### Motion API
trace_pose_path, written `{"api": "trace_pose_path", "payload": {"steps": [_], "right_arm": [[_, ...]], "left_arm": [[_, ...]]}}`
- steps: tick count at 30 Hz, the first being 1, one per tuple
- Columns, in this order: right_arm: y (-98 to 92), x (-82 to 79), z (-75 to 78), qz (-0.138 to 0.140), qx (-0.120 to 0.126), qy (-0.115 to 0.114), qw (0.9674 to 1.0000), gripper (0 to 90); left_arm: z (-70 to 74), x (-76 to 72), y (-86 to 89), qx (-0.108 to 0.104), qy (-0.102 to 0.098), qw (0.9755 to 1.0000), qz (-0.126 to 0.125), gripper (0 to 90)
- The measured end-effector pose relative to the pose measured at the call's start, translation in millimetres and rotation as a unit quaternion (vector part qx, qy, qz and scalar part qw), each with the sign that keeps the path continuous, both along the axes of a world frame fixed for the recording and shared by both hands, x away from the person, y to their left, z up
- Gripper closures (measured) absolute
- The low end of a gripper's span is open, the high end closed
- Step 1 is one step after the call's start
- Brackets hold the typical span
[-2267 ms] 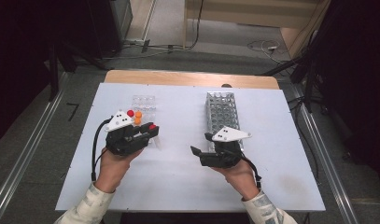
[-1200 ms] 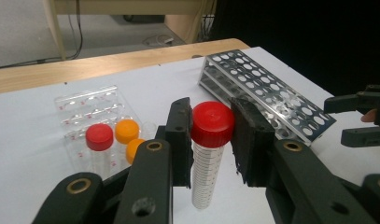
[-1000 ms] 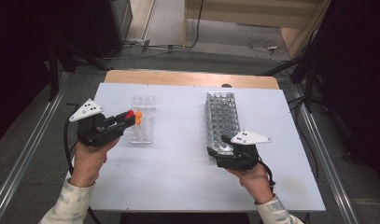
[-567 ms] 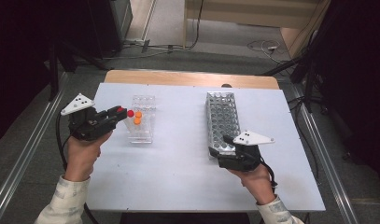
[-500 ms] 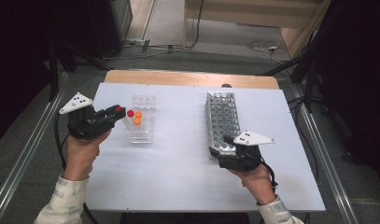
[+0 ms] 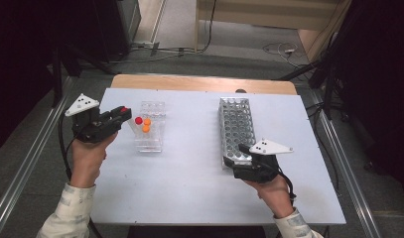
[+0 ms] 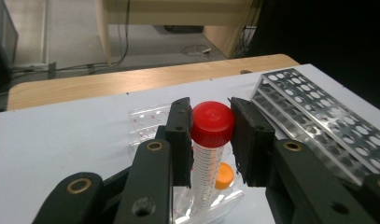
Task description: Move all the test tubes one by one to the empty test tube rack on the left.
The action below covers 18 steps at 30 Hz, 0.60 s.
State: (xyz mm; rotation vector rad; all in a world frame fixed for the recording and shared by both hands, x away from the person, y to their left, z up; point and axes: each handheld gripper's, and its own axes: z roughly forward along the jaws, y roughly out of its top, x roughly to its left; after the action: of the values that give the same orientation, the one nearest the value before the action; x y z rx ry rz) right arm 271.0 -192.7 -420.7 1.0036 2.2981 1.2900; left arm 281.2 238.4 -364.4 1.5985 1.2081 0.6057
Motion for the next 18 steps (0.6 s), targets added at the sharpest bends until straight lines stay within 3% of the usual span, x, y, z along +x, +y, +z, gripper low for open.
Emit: {"api": "trace_pose_path", "payload": {"steps": [18], "right_arm": [[-1.1,0.3,0.0,-0.002,0.001,-0.001,1.0000,29.6]], "left_arm": [[-30.8,6.4,-17.5,0.059,0.015,0.9979,0.021,69.8]]}}
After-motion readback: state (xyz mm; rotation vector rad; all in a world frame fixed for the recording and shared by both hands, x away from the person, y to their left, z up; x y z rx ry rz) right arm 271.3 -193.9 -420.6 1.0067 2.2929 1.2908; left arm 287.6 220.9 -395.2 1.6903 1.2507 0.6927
